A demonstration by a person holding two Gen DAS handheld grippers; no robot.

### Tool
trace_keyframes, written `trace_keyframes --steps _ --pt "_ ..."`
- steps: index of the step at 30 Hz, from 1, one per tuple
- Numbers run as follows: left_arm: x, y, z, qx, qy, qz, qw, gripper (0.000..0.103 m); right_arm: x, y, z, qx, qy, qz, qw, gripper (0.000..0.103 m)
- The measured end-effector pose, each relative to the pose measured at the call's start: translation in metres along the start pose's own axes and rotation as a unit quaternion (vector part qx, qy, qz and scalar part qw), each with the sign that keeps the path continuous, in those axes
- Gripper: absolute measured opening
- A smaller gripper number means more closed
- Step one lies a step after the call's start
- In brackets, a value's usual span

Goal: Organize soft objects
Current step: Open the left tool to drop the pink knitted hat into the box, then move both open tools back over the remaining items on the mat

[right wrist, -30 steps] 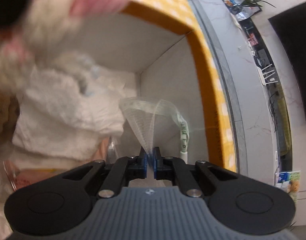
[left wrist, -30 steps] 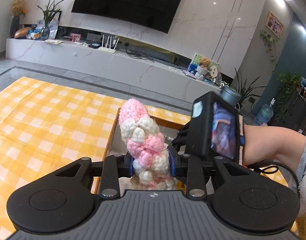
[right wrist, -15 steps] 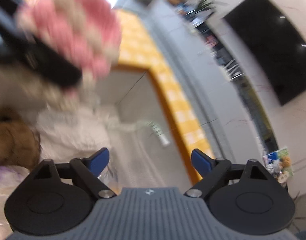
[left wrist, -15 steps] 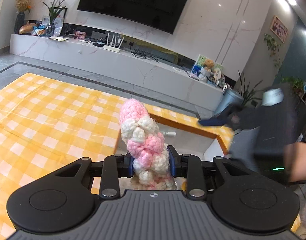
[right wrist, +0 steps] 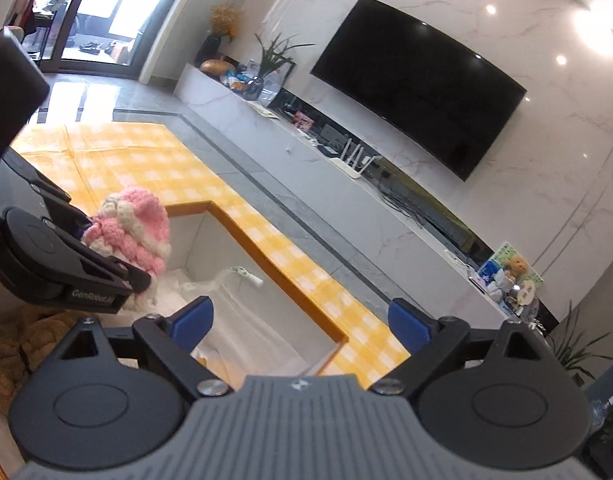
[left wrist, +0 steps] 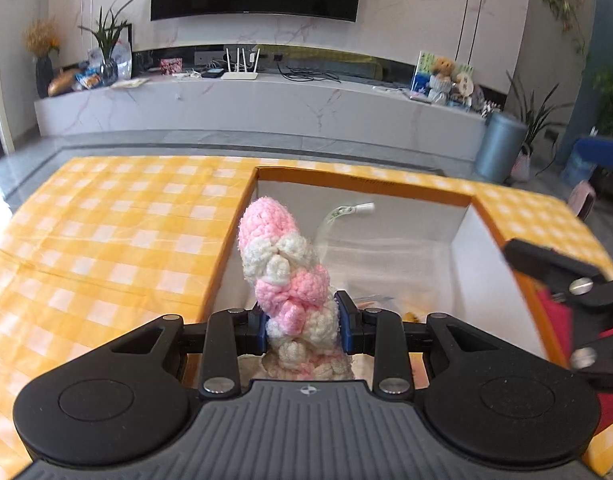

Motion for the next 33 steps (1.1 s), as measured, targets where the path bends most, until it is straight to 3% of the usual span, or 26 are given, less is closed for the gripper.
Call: trace_keyframes --steps 3,5,7,9,12,14,17,21,33 --pt "0.003 0.001 0.008 -0.018 -0.012 0.007 0.9997 0.038 -0.01 -0.002 -0.009 0.002 0.028 -0.042 0.999 0.091" --pt "0.004 0.001 0.011 -0.029 -0.009 0.009 0.9995 0.04 -0.009 0.001 -0.018 0.012 0.043 -0.042 0.998 0.091" --pt "0.001 0.001 0.014 -0.036 -0.012 0.004 0.9993 0.05 -0.008 0.003 -0.026 0.036 0.052 -0.035 0.997 0.091" --pt "-0.003 -0.001 0.012 -0.038 0.006 -0.003 0.9992 0.074 -0.01 0.006 -0.032 0.058 0.051 -0.027 0.997 0.091" --pt "-0.006 -0.003 0.007 -0.037 0.016 -0.01 0.9991 0.09 -0.013 0.009 -0.034 0.065 0.052 -0.019 0.996 0.091" --pt "-0.007 -0.004 0.006 -0.022 -0.014 -0.011 0.9996 0.09 -0.014 0.012 -0.034 0.056 0.051 -0.01 0.997 0.091" --pt "-0.006 -0.003 0.003 -0.013 -0.018 0.003 0.9998 0.091 -0.017 0.017 -0.034 0.06 0.051 0.008 0.997 0.091" --pt "-0.011 -0.003 0.0 -0.002 0.012 -0.008 0.9999 0.094 -0.024 0.02 -0.034 0.068 0.042 0.01 0.997 0.091" --pt "-0.024 -0.013 0.017 -0.092 0.016 -0.032 0.9951 0.095 -0.034 0.015 -0.05 0.101 0.036 -0.003 0.994 0.092"
Point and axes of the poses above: each gripper's, at about its wrist camera, not at the fingertips, and x roughly the way its jaws point, z to its left, y to its underside, the point moved 7 cm from there along x, roughly the way its jaws point, and after that the axes turned 4 degrees about x, right-handed, at the moved point
